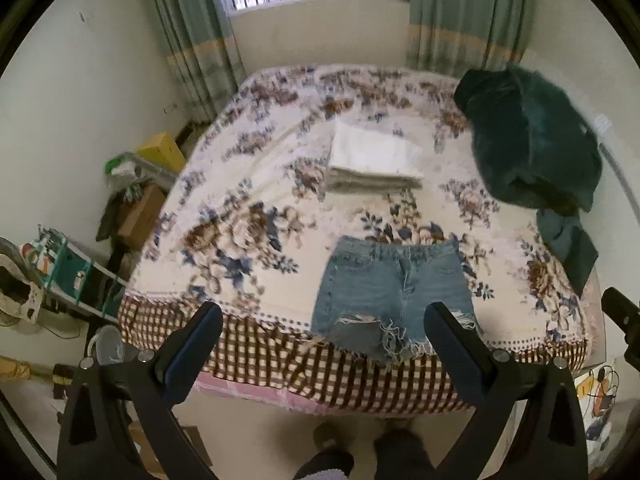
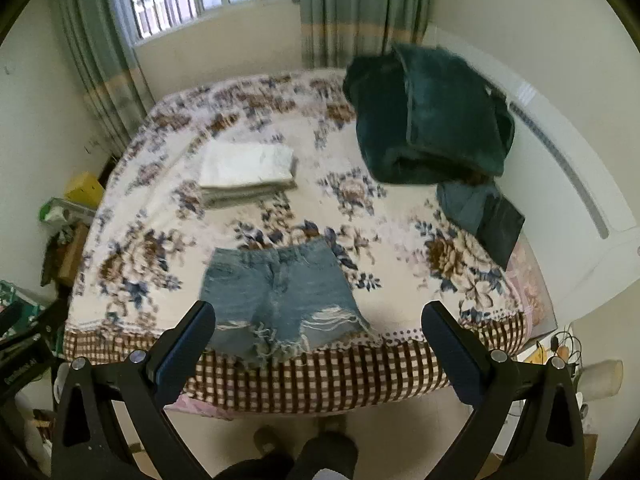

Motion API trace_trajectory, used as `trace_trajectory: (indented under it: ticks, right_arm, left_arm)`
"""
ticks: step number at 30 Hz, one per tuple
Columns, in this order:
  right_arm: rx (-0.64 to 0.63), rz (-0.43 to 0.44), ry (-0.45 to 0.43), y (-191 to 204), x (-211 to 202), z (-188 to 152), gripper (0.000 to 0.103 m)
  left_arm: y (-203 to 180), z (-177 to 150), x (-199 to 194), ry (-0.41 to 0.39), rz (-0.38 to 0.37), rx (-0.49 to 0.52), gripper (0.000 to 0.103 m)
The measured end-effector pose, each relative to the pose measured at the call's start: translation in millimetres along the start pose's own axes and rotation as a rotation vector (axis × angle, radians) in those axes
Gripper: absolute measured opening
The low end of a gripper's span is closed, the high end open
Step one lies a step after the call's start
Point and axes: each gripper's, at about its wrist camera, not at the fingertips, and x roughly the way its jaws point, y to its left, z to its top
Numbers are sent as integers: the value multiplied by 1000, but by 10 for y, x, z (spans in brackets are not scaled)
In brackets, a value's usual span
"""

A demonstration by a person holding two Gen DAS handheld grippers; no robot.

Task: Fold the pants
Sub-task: 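Lower both grippers onto the frayed hem of the denim shorts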

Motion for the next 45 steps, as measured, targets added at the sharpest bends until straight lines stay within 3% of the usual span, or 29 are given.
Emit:
trace_trajectory:
  ticks: [8,13,16,21,28,32,37,40,42,43,44,45]
  right_arm:
    - [-37,73,181,-647,1997,440,103]
    - [-85,118,284,-1168,3310,702,103]
    - [-123,174,353,-1475,4154,751,103]
    - [-139,191,505,-1849,5348,630,103]
    - [-175,271,601,-1831,6159,363,103]
    - [-191,334,627,-1526,6410,283,103]
    - [-222,412,652,-1007,6773,317,103]
    - [-190,433,676,-787,6985,338,99]
    - [-158,440,697,-671,7133,343,86]
    - [-148,441,707,-605,7202,333,70]
    - [-147,446,706,-564,7226,331,45]
    - [-154,444,696,-498,7225,329,33]
  left_arm:
    - [-779,136,1295,164,88,-33,103]
    - [-1419,17,2194,274,72,-93,103]
    - [-1930,-279,2829,372,13,-122,103]
    - [-2648,-808,3618,513,-57,-141,103]
    - [-3143,-1313,4192,595,-105,-177,101]
    - [-3150,-1415,4233,577,-61,-180,79]
    - [-2835,-1335,3948,493,-118,-247,12]
    - [-2602,-1294,3772,468,-166,-267,4]
    - [-2464,-1280,3613,449,-189,-272,3]
    - [-2380,-1268,3508,434,-201,-275,3]
    - [-2314,-1257,3394,421,-209,-275,3]
    - [-2227,-1231,3274,410,-213,-279,3]
